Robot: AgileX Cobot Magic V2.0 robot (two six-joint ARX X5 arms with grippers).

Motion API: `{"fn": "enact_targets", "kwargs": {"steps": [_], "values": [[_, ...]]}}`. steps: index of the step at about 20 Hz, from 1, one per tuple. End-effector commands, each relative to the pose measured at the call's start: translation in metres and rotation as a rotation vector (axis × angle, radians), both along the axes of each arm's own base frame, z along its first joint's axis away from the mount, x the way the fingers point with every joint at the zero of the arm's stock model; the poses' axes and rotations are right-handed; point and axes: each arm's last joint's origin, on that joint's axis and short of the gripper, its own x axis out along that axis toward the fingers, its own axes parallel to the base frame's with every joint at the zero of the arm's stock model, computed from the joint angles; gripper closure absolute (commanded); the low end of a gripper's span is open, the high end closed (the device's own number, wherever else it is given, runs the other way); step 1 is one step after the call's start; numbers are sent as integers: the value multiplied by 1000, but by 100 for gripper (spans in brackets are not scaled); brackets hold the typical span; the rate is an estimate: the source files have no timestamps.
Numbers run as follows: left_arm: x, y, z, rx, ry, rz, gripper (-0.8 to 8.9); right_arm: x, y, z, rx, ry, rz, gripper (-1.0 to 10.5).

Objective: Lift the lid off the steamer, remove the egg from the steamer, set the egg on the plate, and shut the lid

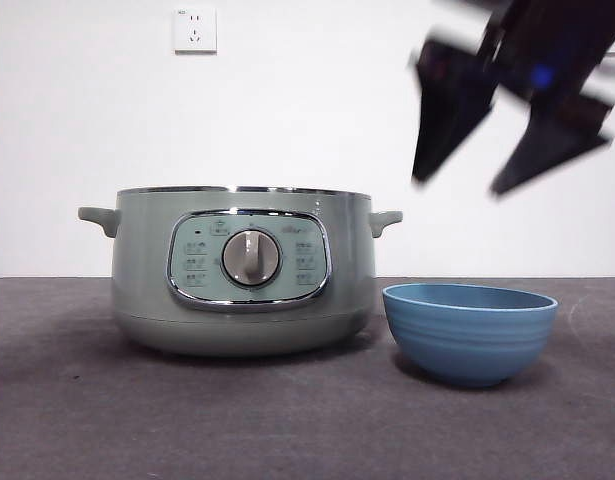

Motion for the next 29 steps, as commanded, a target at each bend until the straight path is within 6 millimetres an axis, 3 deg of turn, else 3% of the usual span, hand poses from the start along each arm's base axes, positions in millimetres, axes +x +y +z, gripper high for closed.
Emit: {"fn": "enact_targets", "kwargs": {"steps": [1, 5, 11, 19, 29], "values": [[13, -8, 7, -34, -48, -47, 822, -24, -14, 24, 65, -63, -18, 501], [48, -26, 6, -44, -42, -102, 822, -68, -40, 52, 118, -135, -24, 501], [121, -64, -9, -66, -65, -157, 822, -113, -67, 64, 171, -162, -49, 501], [196, -110, -60, -60, -53, -174, 822, -123, -73, 64, 183, -145, -63, 502], [233, -128, -106, 5, -27, -160, 822, -123, -73, 64, 183, -142, -65, 505]]}}
